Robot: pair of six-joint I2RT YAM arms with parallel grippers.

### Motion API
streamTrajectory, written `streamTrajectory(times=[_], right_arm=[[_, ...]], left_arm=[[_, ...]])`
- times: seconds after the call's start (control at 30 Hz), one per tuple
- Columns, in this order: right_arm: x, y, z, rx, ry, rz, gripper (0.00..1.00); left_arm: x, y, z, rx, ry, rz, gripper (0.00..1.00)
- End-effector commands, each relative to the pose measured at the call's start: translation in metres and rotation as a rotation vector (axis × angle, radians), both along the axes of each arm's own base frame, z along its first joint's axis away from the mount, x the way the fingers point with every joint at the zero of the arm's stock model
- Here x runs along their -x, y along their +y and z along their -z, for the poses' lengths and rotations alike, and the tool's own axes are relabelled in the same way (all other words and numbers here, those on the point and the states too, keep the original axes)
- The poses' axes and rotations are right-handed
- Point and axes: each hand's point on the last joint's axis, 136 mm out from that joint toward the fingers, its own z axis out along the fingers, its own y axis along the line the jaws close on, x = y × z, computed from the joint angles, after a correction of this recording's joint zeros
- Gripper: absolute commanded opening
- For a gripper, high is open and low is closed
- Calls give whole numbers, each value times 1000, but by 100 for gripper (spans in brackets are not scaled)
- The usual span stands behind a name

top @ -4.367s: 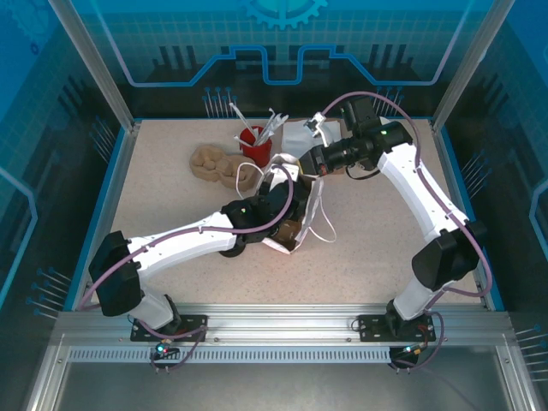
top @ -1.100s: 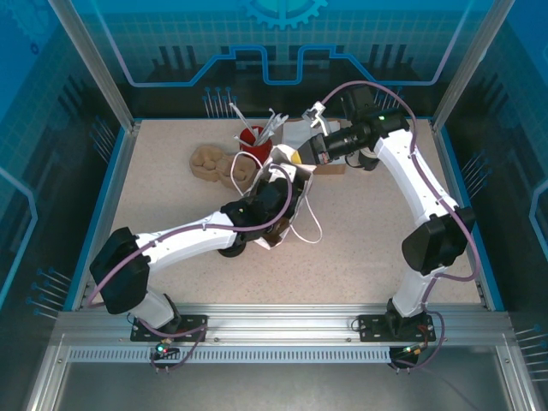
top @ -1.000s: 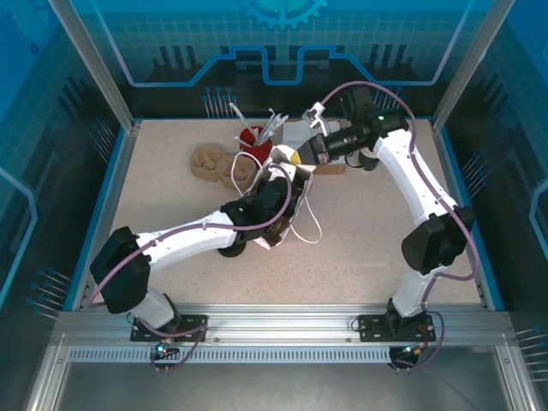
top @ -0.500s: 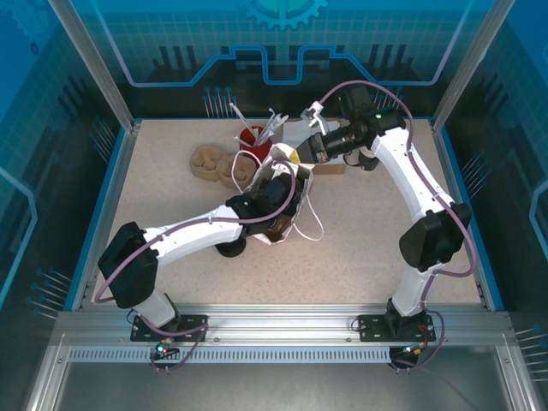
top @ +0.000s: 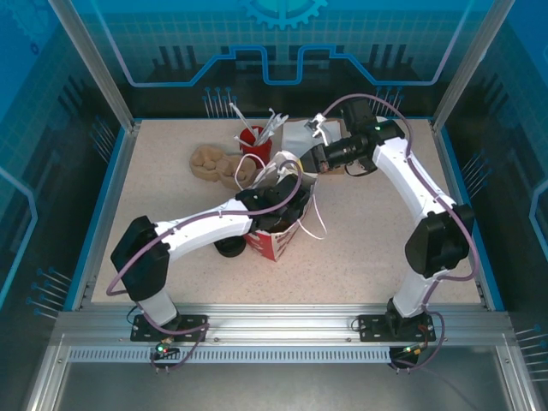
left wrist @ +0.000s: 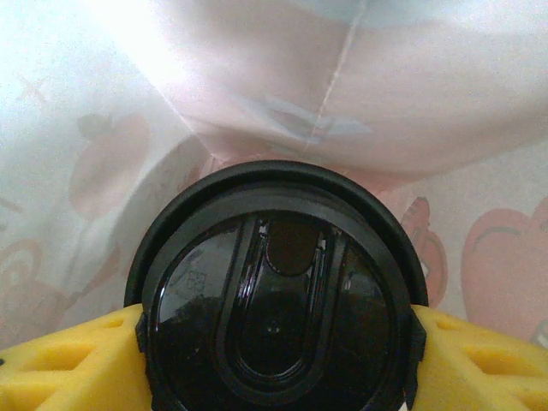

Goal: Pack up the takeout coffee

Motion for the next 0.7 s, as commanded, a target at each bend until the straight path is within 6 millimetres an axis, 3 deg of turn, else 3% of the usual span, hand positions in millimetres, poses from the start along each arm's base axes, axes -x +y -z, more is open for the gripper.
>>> streamTrajectory(times=[0.0,0.37,0.67], right_arm=[[45,5,-14,-68,87,-83,0],[49,0,-6,-71,100,-82,2],[46,-5,-1,-60,101,-66,10]], left_arm=[[-10,-4,-4,59,23,-50,68],[-4,-6,22,28,144,-59,68],[-6,-9,40,1,224,-53,68]])
